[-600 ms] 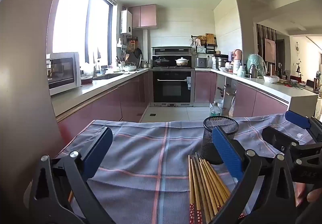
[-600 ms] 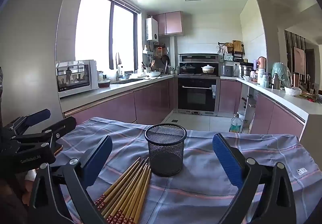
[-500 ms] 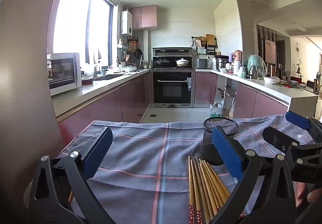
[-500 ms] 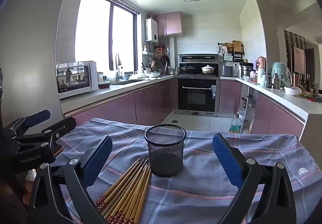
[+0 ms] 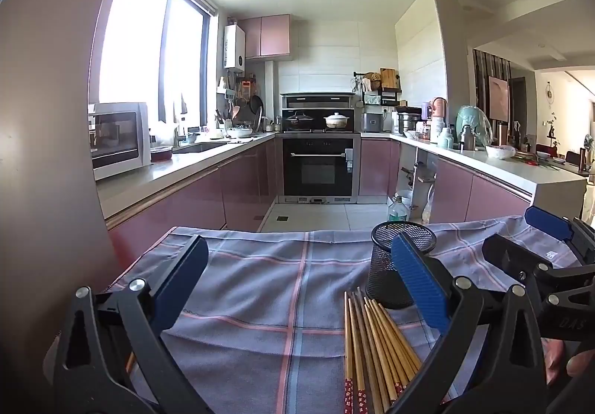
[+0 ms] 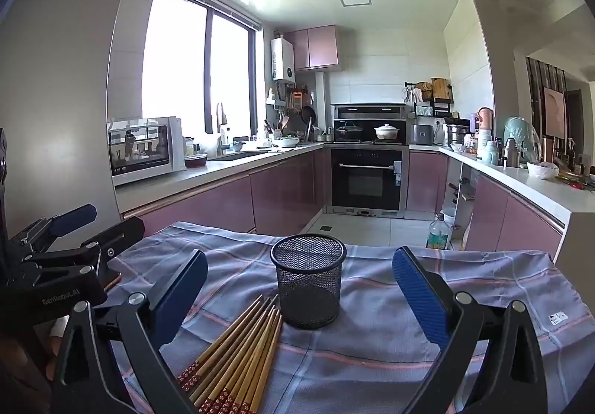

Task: Organize utensils

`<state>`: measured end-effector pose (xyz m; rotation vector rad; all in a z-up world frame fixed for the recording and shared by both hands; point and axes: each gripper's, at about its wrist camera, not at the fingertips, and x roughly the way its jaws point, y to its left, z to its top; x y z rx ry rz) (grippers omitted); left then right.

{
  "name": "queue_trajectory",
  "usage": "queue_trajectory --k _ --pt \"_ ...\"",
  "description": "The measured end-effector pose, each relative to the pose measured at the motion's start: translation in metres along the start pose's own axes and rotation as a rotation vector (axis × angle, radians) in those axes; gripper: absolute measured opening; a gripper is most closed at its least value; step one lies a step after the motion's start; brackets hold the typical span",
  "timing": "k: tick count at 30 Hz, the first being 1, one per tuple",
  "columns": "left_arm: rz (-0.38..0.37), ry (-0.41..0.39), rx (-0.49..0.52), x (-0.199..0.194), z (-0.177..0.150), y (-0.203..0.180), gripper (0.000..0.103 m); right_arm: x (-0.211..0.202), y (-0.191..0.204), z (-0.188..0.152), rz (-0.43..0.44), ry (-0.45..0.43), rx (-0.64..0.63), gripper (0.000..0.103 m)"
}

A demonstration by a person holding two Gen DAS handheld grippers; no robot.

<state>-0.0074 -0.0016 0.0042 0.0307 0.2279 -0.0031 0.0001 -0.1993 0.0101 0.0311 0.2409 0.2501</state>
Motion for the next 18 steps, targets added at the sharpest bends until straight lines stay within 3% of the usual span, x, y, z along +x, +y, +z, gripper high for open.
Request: queue_trajectory --k 18 --pt "-0.003 0.004 -0.004 -0.0019 0.0009 -0.0028 0.097 0.0003 -0.0013 -0.0019 0.006 -0.002 0.006 0.096"
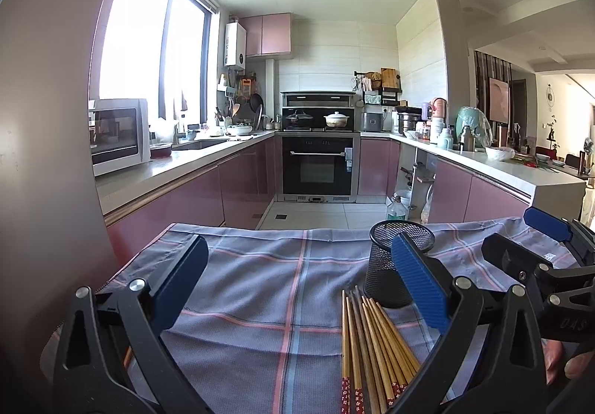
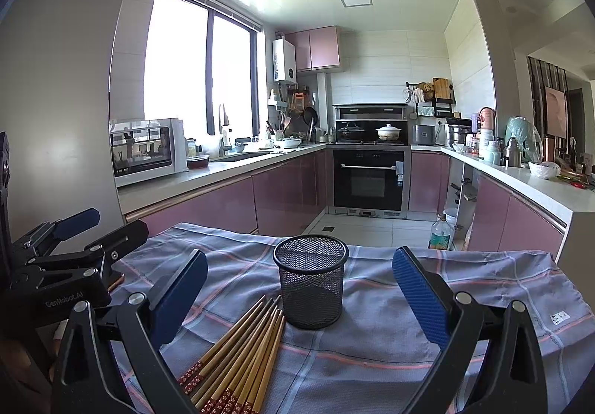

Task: Organize utensils

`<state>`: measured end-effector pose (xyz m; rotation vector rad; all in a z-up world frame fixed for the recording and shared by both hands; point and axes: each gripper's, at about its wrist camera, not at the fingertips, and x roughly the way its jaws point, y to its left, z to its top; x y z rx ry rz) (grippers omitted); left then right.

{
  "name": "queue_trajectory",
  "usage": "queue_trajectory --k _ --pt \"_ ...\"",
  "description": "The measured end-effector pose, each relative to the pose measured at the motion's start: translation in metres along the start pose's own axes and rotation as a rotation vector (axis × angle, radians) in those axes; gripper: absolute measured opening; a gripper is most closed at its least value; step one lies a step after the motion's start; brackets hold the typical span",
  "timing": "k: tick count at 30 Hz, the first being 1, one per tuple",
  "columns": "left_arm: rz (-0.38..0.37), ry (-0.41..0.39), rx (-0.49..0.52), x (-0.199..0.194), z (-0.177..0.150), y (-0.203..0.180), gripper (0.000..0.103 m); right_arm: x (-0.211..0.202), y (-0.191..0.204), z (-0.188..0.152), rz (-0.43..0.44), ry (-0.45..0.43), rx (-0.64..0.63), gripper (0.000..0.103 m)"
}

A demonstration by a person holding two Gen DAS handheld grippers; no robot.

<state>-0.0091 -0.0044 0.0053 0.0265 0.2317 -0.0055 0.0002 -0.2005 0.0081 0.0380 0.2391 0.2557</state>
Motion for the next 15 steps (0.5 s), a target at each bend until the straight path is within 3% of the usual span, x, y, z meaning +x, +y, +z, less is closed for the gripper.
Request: queue_trajectory --k 15 --pt "-0.002 0.001 -0.003 0.0001 -0.0005 0.0018 0.097 -0.0015 0.001 0.0018 0.005 0.0 0.0 0.096"
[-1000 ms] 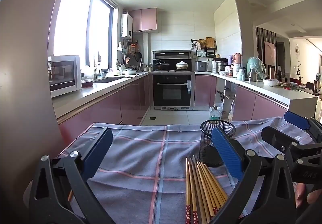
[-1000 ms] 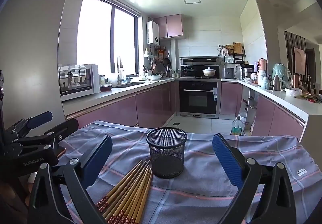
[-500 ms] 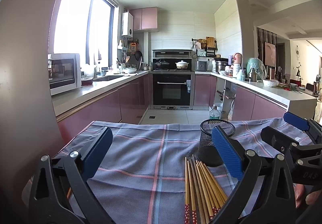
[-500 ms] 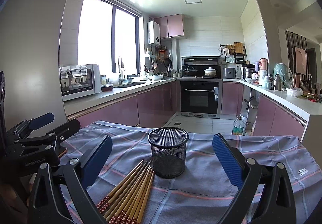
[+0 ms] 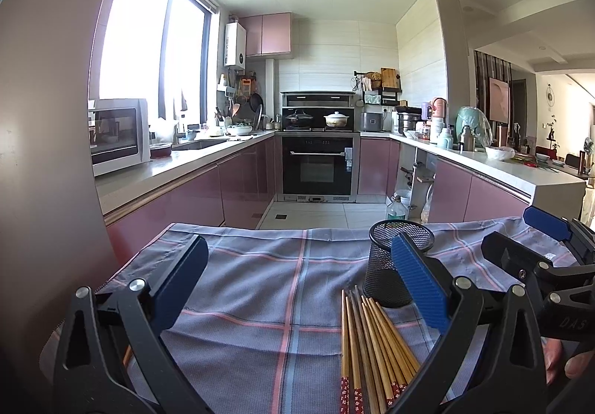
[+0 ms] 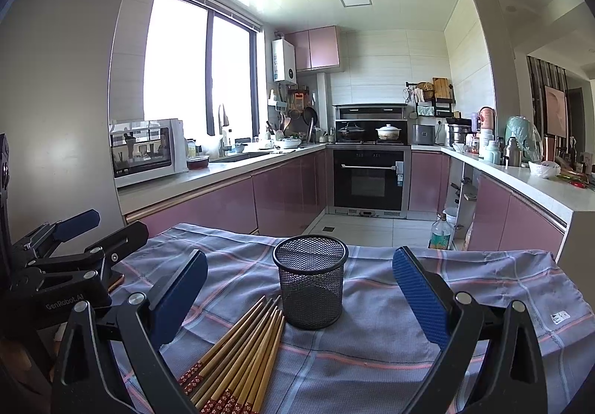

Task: Organize utensils

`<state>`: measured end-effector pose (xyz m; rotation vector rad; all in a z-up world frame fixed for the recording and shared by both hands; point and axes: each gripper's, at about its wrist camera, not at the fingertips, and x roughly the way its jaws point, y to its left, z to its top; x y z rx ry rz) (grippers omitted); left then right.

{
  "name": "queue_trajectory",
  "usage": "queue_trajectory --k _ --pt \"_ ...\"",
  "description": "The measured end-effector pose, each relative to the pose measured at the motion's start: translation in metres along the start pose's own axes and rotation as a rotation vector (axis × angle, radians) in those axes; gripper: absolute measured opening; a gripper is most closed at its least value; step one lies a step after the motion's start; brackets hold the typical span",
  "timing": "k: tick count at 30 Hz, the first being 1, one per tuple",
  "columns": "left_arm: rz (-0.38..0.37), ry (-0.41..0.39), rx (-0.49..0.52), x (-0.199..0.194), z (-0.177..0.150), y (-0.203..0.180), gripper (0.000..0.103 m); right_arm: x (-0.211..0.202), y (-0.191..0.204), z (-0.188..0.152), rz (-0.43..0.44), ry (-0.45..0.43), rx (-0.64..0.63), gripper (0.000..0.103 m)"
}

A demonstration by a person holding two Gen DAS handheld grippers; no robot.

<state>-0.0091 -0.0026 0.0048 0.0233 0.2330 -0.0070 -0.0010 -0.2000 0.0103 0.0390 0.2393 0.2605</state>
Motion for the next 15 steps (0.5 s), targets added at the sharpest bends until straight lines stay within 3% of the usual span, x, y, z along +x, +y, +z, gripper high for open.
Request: queue_trajectory --k 15 --pt "0.004 -0.008 0.0 0.003 -0.0017 -0.0017 0.097 -0.0016 -0.0018 0.0027 0.006 -0.009 0.004 0.096"
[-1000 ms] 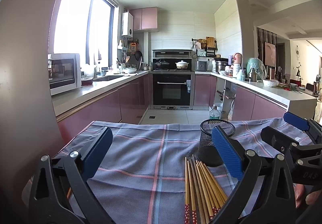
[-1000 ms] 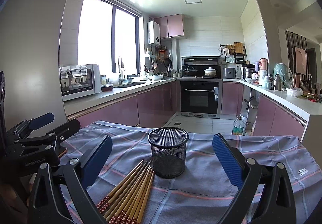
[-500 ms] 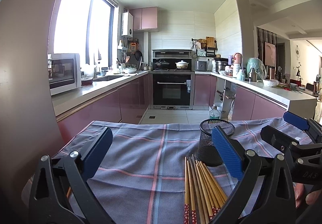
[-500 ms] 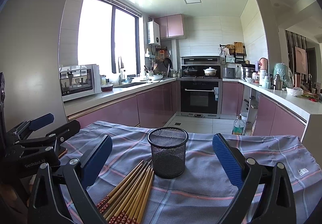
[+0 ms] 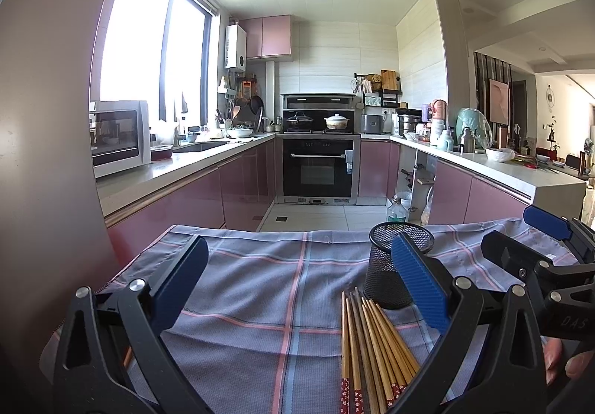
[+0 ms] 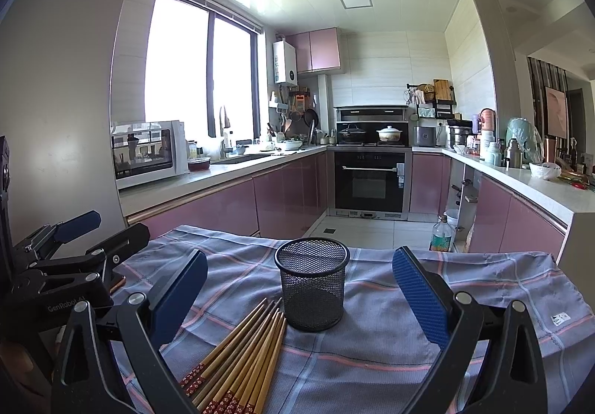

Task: Organize utensils

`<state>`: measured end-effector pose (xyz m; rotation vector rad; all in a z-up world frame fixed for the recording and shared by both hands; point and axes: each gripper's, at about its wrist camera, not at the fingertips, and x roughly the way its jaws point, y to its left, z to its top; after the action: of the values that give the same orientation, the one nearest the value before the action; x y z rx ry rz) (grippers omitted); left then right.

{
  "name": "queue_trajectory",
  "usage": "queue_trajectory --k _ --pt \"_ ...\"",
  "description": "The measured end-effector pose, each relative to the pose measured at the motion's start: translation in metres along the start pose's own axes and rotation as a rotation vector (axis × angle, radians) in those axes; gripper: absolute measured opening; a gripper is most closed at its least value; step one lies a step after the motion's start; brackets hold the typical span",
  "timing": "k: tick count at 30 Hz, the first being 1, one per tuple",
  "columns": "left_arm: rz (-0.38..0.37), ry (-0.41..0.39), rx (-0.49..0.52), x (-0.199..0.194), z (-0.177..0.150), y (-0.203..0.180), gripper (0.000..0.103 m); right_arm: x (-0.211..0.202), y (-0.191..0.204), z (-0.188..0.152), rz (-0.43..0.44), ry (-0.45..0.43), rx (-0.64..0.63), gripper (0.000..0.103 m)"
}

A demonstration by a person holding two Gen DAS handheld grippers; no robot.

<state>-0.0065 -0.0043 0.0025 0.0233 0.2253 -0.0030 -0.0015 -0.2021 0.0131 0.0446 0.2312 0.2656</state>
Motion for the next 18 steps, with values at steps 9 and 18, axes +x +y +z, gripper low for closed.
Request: queue_trajectory --k 9,18 --pt "-0.001 0.001 0.0 0.0003 0.0009 -0.0006 0.097 0.0009 0.0012 0.0003 -0.001 -0.001 0.0 0.096" --pt "0.0 0.0 -0.001 0.0 0.0009 -0.0007 0.097 0.0021 0.0014 0.0006 0.001 0.0 -0.001 0.096"
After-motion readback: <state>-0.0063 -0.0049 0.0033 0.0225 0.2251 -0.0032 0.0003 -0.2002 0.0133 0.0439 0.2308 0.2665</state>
